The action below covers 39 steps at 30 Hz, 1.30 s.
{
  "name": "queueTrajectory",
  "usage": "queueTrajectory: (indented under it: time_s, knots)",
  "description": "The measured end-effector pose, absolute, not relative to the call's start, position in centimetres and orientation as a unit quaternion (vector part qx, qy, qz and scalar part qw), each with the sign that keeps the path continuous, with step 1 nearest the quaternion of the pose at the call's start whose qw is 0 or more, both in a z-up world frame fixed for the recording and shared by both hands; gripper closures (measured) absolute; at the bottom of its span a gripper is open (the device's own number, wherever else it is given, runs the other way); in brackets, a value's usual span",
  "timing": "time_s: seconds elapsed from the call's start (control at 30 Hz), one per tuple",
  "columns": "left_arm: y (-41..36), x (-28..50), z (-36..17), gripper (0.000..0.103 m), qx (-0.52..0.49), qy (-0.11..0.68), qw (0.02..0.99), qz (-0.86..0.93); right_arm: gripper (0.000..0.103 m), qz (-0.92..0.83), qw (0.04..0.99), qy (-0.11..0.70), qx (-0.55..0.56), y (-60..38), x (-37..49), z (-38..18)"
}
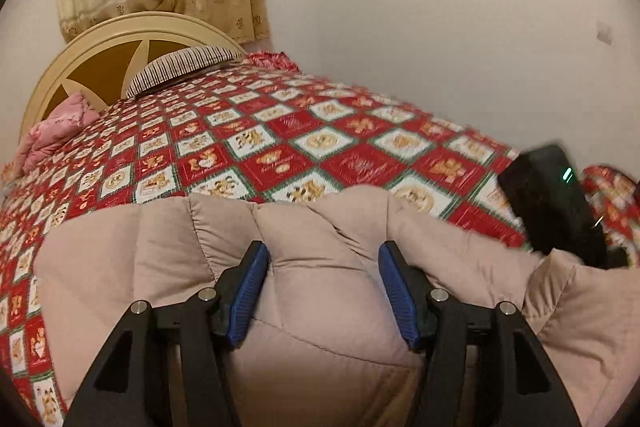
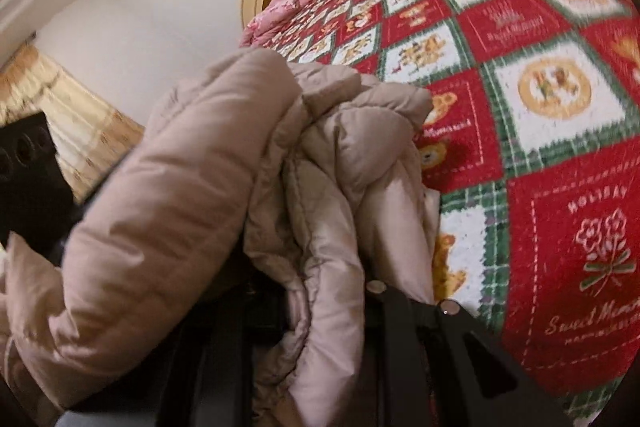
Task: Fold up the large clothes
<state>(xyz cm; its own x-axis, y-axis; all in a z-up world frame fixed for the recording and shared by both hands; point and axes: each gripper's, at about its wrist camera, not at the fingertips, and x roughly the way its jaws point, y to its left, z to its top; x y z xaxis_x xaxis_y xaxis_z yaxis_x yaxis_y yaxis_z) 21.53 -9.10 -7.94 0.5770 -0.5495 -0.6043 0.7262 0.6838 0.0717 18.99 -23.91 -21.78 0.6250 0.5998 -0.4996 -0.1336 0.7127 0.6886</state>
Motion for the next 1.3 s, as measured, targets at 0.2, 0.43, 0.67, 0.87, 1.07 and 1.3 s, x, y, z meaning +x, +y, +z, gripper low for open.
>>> queueTrajectory:
  time_s: [0.2, 0.43, 0.67, 0.87, 1.07, 1.3]
  knots:
    - [-10.8, 21.9, -10.0, 0.044, 0.204, 0.291, 0.869, -0.344, 0.086, 0.210, 0.839, 0.372, 0.336, -24.9, 18.6, -21.9]
    - [-11.6, 21.5, -10.9, 0.044, 0.232, 0.287, 0.866, -0.336, 0.069, 0.150, 0.874, 0.357, 0.293, -27.9, 13.0, -16.7]
    - [-12.1, 20.8, -11.0, 0.044, 0.252, 0.278, 0.869, -0.322, 0.055, 0.191, 0.905, 0.311, 0.219, -24.0, 6.9, -10.2]
    - [-12.0, 21.3, -10.8, 0.044, 0.242, 0.288, 0.866, -0.328, 0.083, 0.150, 0.893, 0.388, 0.171, -21.3, 6.8, -15.5]
    - [-12.5, 21.2, -11.0, 0.043, 0.247, 0.288, 0.864, -0.332, 0.085, 0.155, 0.871, 0.382, 0.265, -23.1, 6.1, -20.9]
    - [-12.7, 20.8, -11.1, 0.043, 0.256, 0.281, 0.866, -0.325, 0.083, 0.138, 0.874, 0.395, 0.246, -22.3, 5.7, -20.1]
